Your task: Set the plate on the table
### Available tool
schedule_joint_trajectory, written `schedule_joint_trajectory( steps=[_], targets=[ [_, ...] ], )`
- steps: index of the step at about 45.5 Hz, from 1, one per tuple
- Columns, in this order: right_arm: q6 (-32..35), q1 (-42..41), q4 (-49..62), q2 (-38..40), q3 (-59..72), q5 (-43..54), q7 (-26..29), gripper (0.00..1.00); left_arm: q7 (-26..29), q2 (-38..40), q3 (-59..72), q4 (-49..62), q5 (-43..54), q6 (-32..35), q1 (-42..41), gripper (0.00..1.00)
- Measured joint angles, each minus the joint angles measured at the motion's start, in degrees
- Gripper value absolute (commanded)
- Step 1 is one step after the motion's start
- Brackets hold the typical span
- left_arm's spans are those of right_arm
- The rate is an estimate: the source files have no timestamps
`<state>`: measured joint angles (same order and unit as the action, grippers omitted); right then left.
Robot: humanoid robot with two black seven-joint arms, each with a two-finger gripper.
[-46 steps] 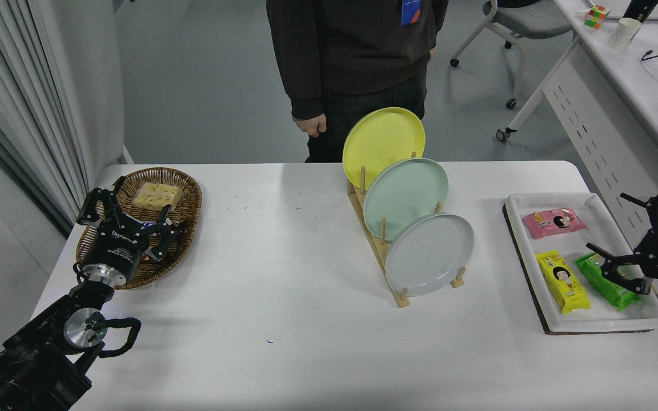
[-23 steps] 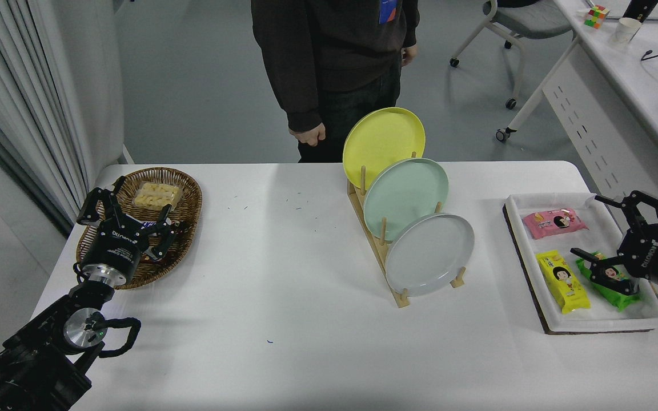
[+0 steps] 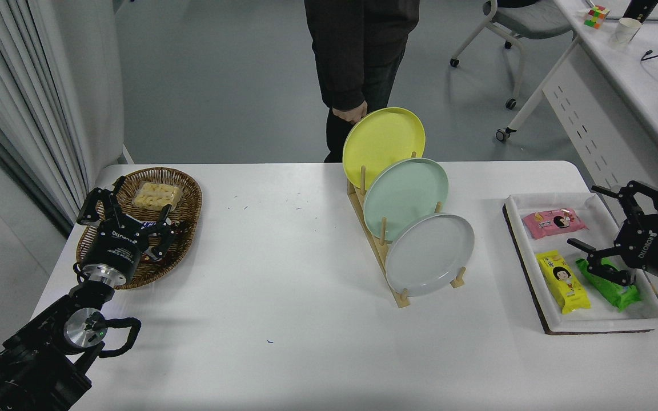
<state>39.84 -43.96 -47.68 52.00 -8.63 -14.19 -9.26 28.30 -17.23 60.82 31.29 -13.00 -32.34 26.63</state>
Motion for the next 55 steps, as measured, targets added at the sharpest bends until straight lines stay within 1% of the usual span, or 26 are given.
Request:
schedule_joint_trajectory(
  steps=[12,32,48,55],
  targets=[
    [0.3,-0.6,-0.1,-0.2,-0.9,1.5,-0.1,1.00,0.0,0.0,0.0,0.0,0.0,0.0,0.0,0.98],
    [-0.2,-3.7,-2.0,-3.2,1.0,5.5,0.0,0.99,0.0,0.0,0.0,0.0,0.0,0.0,0.0,0.98],
    [0.0,-5.5,-3.0,-5.2,4.8,5.9,0.0,1.00,0.0,0.0,0.0,0.0,0.0,0.0,0.0,0.98],
    [0.0,-5.2,-3.1,-5.7,5.6,4.5,0.0,1.00,0.0,0.0,0.0,0.0,0.0,0.0,0.0,0.98]
  ],
)
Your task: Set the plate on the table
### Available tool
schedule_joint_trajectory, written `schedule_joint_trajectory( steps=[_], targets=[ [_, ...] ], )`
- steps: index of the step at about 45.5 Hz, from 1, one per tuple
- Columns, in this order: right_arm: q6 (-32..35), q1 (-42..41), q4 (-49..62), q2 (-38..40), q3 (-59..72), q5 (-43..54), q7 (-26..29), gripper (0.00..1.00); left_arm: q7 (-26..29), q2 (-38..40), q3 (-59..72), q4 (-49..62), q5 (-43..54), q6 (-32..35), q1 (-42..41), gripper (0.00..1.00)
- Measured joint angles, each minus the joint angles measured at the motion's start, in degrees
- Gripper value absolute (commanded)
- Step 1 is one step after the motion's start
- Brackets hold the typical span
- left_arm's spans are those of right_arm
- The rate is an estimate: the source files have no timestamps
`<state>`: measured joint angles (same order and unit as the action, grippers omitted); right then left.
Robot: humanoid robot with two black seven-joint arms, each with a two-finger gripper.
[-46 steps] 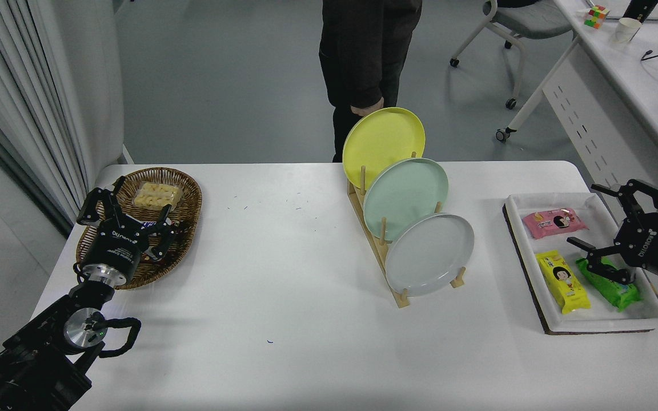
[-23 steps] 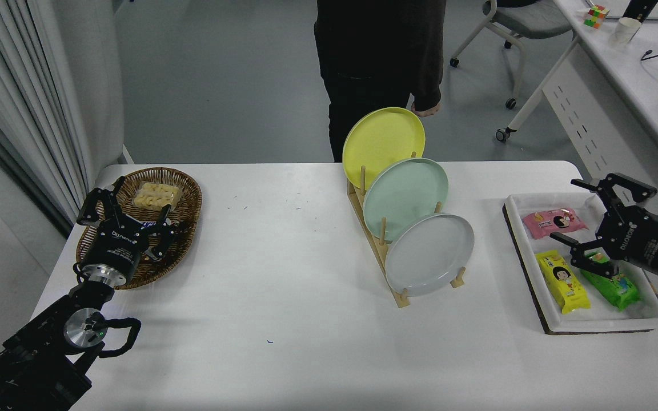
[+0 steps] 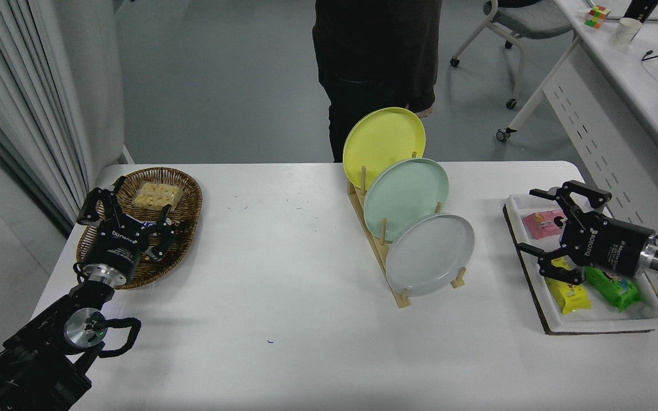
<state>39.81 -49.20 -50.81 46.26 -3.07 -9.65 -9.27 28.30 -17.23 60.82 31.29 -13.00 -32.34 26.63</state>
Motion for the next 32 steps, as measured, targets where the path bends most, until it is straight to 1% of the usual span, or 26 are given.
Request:
schedule_joint_trajectory(
  steps=[10,15,22,32],
  targets=[
    [-1.4,-0.3,-1.3,-0.4,0.4,-2.6,0.8,1.00,0.0,0.0,0.0,0.0,0.0,0.0,0.0,0.98],
    [-5.8,-1.8,-4.3,-0.2,0.4,-3.5,2.4,1.00,0.0,0.0,0.0,0.0,0.0,0.0,0.0,0.98],
    [-12.6,-4.0,-9.3,0.2,0.1,-5.5,6.0,1.00,0.0,0.0,0.0,0.0,0.0,0.0,0.0,0.98],
    [-17.1,-6.5,-14.5,0.9,-0.3,-7.3,10.4,1.00,0.0,0.0,0.0,0.0,0.0,0.0,0.0,0.98]
  ],
)
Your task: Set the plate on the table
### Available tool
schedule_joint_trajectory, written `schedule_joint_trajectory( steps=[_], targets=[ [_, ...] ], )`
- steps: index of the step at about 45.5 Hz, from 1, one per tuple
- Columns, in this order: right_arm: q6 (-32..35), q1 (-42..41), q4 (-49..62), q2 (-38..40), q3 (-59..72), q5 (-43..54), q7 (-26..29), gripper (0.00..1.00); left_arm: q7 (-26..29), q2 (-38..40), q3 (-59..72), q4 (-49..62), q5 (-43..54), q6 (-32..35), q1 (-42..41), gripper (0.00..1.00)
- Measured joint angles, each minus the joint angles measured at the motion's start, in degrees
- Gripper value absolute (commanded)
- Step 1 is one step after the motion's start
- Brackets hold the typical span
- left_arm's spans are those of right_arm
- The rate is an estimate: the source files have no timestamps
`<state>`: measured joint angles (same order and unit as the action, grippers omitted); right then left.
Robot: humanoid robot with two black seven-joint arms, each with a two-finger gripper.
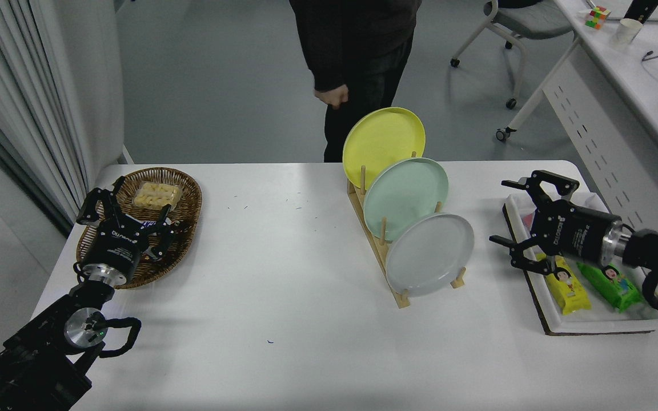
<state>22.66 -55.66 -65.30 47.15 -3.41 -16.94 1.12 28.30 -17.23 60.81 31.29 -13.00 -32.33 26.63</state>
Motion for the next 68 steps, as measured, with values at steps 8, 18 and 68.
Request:
schedule_joint_trajectory(
  steps=[8,18,68],
  targets=[
    [-3.0,-0.7,-1.9,-0.4,-0.1,-1.2,2.0,1.00,0.0,0.0,0.0,0.0,0.0,0.0,0.0,0.98],
    [-5.6,-0.5,-2.9,-1.5,0.0,-1.5,3.3,1.00,0.0,0.0,0.0,0.0,0.0,0.0,0.0,0.98],
    [-18.9,-3.3,-6.6,-4.9,0.1,-1.4,6.4,1.00,0.0,0.0,0.0,0.0,0.0,0.0,0.0,0.98]
  ],
)
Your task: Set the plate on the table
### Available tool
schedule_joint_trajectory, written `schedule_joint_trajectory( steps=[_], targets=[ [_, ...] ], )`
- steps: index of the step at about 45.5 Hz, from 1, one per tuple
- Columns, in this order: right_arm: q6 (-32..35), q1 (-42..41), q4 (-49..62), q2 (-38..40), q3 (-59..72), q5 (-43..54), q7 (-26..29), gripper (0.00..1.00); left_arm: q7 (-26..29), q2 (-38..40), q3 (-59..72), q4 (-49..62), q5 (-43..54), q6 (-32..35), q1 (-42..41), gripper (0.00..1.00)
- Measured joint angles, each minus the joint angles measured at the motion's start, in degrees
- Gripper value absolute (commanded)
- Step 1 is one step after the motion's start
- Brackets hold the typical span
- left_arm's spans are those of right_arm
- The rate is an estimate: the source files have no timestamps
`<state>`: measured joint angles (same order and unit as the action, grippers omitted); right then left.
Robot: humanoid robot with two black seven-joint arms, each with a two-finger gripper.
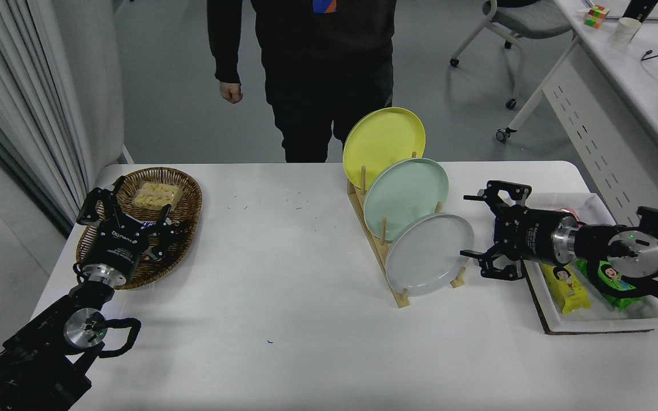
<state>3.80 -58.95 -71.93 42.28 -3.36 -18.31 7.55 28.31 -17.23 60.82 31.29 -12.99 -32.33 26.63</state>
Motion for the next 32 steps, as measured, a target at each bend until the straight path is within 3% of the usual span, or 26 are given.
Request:
schedule_joint_trajectory(
  steps=[13,32],
  targets=[
    [-1.1,-0.3,-0.5,-1.5,0.1,2.8,-4.6,1.00,0.0,0.0,0.0,0.0,0.0,0.0,0.0,0.98],
    [-3.1,-1.3,2.3,-3.1,0.7,3.6,-5.8,0.94,0.0,0.0,0.0,0.0,0.0,0.0,0.0,0.98]
  ],
)
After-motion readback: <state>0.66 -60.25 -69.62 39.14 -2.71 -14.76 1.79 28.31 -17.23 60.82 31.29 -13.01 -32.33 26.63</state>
